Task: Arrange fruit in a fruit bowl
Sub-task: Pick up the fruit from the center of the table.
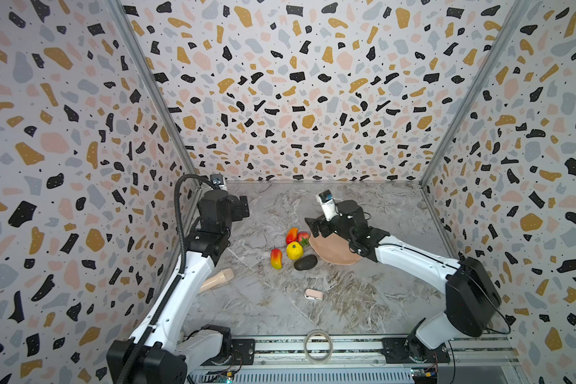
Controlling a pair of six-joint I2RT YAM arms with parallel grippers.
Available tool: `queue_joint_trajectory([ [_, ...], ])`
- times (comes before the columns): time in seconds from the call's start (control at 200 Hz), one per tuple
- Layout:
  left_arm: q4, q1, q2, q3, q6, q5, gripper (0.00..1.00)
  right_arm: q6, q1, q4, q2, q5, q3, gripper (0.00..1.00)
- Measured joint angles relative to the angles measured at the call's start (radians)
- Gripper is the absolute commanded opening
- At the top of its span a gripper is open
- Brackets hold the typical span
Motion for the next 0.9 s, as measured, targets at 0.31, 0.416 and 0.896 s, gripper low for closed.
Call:
queue_joint_trajectory([
  [0.31, -0.159, 0.000, 0.060, -0.045, 0.036, 0.125, 1.00, 0.005, 0.102, -0.213, 0.344, -0.055, 0.317, 0.90],
  [0.416, -0.167, 0.000, 0.071, -0.061, 0.042, 0.145, 1.00, 0.012, 0.113, -0.289, 0.418, -0.056, 0.383, 0.80],
  [0.896, -0.171, 0.000, 0.055, -0.063, 0.045, 0.172, 1.00, 0.045, 0.118, -0.438, 0.483, -0.058, 0.430, 0.66],
])
